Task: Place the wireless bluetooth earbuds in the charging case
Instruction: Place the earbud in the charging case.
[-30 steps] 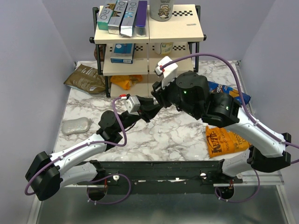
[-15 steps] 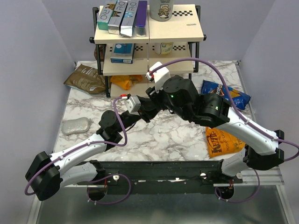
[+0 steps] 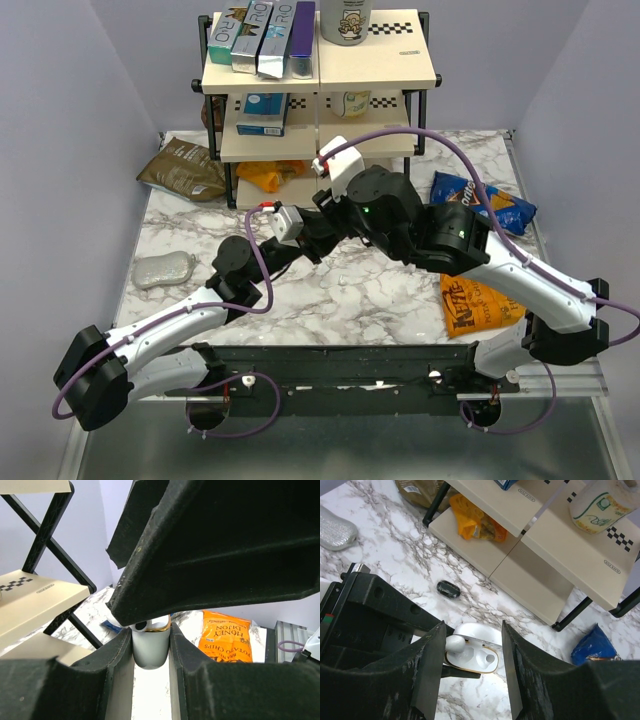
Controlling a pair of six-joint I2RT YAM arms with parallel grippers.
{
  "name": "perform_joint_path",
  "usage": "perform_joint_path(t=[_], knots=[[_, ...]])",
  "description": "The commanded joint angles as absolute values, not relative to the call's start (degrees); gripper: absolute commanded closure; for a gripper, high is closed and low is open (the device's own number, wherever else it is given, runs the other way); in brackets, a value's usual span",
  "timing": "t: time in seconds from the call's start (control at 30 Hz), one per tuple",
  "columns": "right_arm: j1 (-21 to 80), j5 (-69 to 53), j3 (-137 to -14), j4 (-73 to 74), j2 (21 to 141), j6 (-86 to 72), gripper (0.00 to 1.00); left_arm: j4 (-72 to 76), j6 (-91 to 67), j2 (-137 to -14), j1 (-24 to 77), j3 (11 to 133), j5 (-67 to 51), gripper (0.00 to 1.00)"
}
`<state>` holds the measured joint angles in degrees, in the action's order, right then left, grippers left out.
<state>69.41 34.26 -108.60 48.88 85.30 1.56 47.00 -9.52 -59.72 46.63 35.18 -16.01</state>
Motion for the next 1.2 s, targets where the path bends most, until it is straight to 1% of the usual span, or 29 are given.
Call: perform_joint_path(t=[0.0,1.17], knots=[[70.22,35.42,-107.23,49.92,83.67,2.29,0.44,49.31,-8.7,-58.36,46.85,36.74,-14.68,1.0],[70.75,39.37,-102.92,48.25,77.87,2.37,0.42,49.83,-9.05,-56.87,46.85,36.12,-14.5,1.0]])
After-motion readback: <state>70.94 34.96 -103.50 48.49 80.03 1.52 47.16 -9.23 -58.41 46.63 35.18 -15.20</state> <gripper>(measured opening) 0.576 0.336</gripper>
